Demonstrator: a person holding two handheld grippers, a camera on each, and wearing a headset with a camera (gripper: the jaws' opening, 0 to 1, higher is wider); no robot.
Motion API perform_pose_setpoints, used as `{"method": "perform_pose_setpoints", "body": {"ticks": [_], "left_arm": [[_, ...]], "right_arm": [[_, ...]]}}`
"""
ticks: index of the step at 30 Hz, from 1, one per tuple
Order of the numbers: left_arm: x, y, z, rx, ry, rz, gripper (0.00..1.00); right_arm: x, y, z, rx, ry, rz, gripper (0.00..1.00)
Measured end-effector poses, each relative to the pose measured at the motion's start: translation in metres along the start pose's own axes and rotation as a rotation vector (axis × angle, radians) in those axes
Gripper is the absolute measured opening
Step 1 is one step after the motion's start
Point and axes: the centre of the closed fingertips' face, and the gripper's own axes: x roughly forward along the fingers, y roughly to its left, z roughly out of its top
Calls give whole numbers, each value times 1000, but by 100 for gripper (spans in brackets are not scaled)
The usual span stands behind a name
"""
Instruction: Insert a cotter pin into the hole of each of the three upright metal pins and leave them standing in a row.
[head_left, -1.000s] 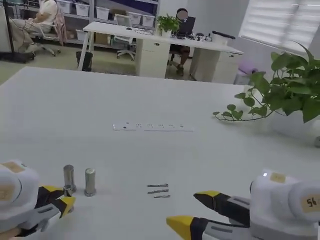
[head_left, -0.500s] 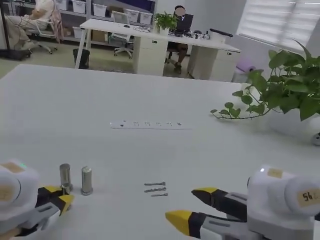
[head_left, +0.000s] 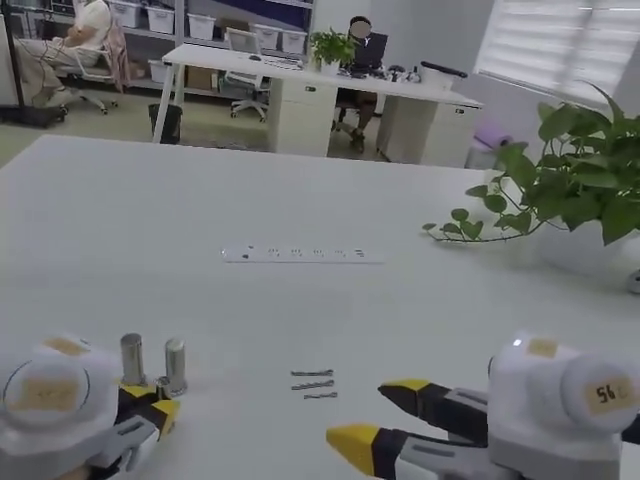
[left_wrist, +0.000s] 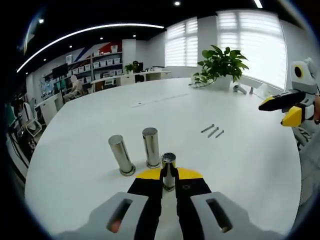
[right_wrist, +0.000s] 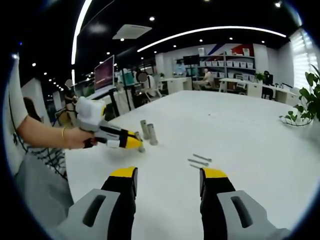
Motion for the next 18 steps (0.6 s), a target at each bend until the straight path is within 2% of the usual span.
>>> {"method": "perform_pose_setpoints", "body": {"ticks": [3,11,18], "left_arm": [[1,-7,1,-21,-4,2,7],[4,-26,1,-25,0,5,7],[2,-36,-1,-38,6,11,7]], "right_arm": [[-1,-1,0,2,0,0,52],[-3,-2,-2,3,2,0,51],[-4,-1,-2,5,-2,5,51]]}}
